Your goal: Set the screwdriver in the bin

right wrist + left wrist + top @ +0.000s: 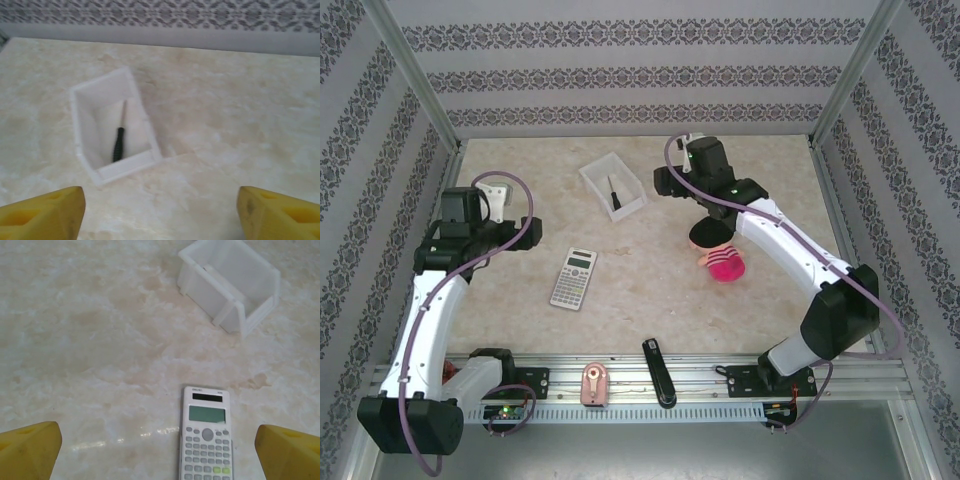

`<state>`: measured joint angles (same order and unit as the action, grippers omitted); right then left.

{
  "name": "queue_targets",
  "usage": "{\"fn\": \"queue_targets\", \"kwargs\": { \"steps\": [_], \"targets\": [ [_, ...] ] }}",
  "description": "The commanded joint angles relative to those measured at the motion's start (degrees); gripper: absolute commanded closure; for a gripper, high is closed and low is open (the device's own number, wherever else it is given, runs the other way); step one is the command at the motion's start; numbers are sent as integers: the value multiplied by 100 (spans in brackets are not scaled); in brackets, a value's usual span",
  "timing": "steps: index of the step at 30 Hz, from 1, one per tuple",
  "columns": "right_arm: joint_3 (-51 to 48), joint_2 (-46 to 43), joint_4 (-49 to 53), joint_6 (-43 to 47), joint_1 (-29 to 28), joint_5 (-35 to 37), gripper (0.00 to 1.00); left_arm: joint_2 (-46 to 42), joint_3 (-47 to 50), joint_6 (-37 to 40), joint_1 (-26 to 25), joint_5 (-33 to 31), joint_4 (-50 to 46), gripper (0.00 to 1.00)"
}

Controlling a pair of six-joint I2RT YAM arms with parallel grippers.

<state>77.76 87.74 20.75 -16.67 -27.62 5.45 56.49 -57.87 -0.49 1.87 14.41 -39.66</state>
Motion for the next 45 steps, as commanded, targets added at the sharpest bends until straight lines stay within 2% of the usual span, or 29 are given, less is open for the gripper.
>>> {"fn": "queue_targets", "kwargs": {
  "steps": [1, 6, 11, 14, 17, 21, 26, 29, 31, 34, 38, 41, 45],
  "targets": [
    [-119, -85, 175, -74, 199, 451, 14, -232, 453, -415, -55, -662, 934, 1],
    [-1025, -684, -571, -50, 508, 728, 2, -312, 1075, -467, -55, -1161, 1882, 1],
    [-2020, -1321, -1458, 283, 897, 1252, 2, 67, 1660, -352, -55, -1524, 3192, 1],
    [-2655, -1629, -2124, 496, 1115, 1466, 2, 309, 2086, -338, -55, -1445, 4186, 1],
    [-3126, -1857, -2433, 325, 1370, 1416, 2, 536, 2458, -309, -55, -1468, 4967, 1],
    [-3688, -2036, -2846, 316, 1546, 1405, 2, 787, 3198, -188, -37, -1486, 6475, 1],
    [-4728, -2212, -4213, 939, 1616, 1525, 2, 1386, 3521, -188, -16, -1451, 7382, 1],
    [-5265, -2112, -5265, 1284, 1622, 1251, 2, 1852, 3768, -95, 15, -1179, 8293, 1],
    [-5262, -2014, -5196, 1623, 1574, 1202, 2, 2159, 3877, -142, 32, -1217, 8800, 1],
    [-5530, -1916, -5651, 1949, 1630, 1366, 2, 2685, 3955, -260, 67, -1334, 9420, 1],
    [-5727, -1480, -6150, 1676, 2013, 940, 2, 3267, 4225, -249, 68, -1289, 10424, 1],
    [-5742, -1053, -6731, 1664, 2033, 1039, 2, 3650, 4489, -232, 68, -1292, 11375, 1],
    [-5621, -742, -6856, 1693, 2189, 851, 2, 3515, 4405, -227, 68, -1232, 11023, 1]
  ]
}}
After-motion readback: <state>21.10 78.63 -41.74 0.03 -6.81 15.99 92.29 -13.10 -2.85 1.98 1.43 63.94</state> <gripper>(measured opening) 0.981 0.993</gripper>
